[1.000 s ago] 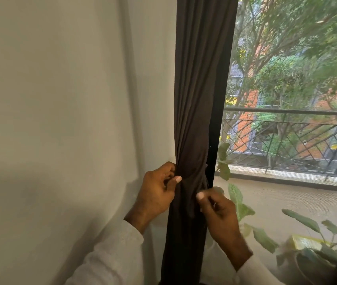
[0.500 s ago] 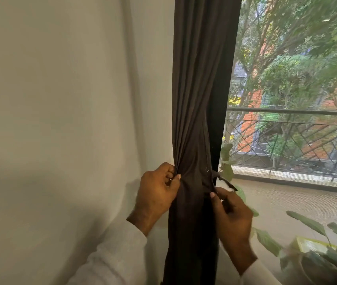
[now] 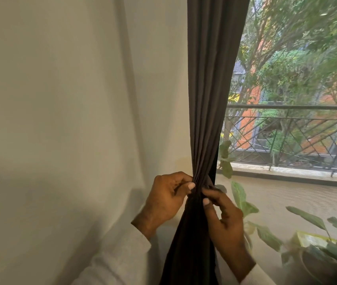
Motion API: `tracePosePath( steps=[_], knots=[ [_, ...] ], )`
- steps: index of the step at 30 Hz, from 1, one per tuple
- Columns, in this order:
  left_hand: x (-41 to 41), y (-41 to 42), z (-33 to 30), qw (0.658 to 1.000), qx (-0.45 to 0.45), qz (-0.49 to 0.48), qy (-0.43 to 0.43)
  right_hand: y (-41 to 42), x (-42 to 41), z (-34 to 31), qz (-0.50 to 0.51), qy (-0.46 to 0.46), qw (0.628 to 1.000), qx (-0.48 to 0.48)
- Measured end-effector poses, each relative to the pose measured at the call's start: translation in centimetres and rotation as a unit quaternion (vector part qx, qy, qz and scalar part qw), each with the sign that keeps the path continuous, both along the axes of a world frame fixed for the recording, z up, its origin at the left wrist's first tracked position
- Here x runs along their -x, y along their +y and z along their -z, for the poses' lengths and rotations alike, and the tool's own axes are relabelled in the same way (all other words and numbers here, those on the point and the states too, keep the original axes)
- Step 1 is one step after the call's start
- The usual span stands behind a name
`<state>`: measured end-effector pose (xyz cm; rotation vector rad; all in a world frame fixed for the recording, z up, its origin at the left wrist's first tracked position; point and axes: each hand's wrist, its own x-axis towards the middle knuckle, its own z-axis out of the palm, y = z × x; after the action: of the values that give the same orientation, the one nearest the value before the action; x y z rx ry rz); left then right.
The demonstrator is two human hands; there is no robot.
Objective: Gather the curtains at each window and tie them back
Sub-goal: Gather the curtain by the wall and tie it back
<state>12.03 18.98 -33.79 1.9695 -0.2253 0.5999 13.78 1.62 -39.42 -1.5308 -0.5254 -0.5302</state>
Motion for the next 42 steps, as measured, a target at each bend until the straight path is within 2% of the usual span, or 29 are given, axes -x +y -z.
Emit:
tracePosePath(
  steps=[3, 8, 13, 18, 21, 23, 25, 28, 31, 37, 39, 42],
  knots=[
    [-0.5, -0.7, 0.6, 1.0, 0.005, -0.008, 0.007, 0.1, -0.6, -0.9, -0.033, 0.113, 0.986, -0.12],
    [-0.6, -0.9, 1.1, 0.999, 0.039, 0.019, 0.027, -0.2, -1.3, -1.6, -0.04, 0.114, 0.981, -0.149],
    [-0.8, -1.3, 1.4, 0.998, 0.053, -0.004, 0.041, -0.9, -0.5, -4.0, -0.052, 0.105, 0.984, -0.134],
    [-0.1, -2.5, 1.6, 0.995, 0.066, 0.016, 0.073, -0.6, -0.9, -5.2, 0.025, 0.089, 0.995, -0.041],
    [0.5, -2.4, 0.8, 0.989, 0.135, 0.038, 0.049, -1.0, -2.2, -5.8, 0.001, 0.11, 0.99, -0.092],
    [0.3, -1.2, 0.2, 0.983, 0.18, -0.029, -0.004, -1.7, -3.0, -5.7, -0.034, 0.135, 0.983, -0.122],
    [-0.5, 0.5, -0.2, 0.988, 0.136, -0.068, -0.022, -2.5, -3.6, -5.5, -0.054, 0.153, 0.979, -0.121],
    [-1.1, 0.8, -0.1, 0.995, 0.039, 0.06, 0.072, -2.8, -3.6, -5.6, -0.081, 0.158, 0.977, -0.118],
    [-1.1, -0.4, 0.7, 0.983, 0.027, 0.134, 0.123, -2.5, -2.9, -6.0, -0.07, 0.126, 0.985, -0.098],
    [-0.6, 0.0, 0.6, 0.987, 0.06, 0.076, 0.126, -2.7, -1.5, -5.7, 0.068, 0.024, 0.997, 0.027],
    [-0.2, -0.5, 0.2, 0.985, 0.086, 0.079, 0.124, -2.8, -1.0, -5.3, 0.133, -0.066, 0.984, 0.098],
    [0.6, -1.3, -1.1, 0.972, 0.191, 0.104, 0.086, -2.8, -0.8, -4.2, 0.226, -0.172, 0.944, 0.169]
  ],
)
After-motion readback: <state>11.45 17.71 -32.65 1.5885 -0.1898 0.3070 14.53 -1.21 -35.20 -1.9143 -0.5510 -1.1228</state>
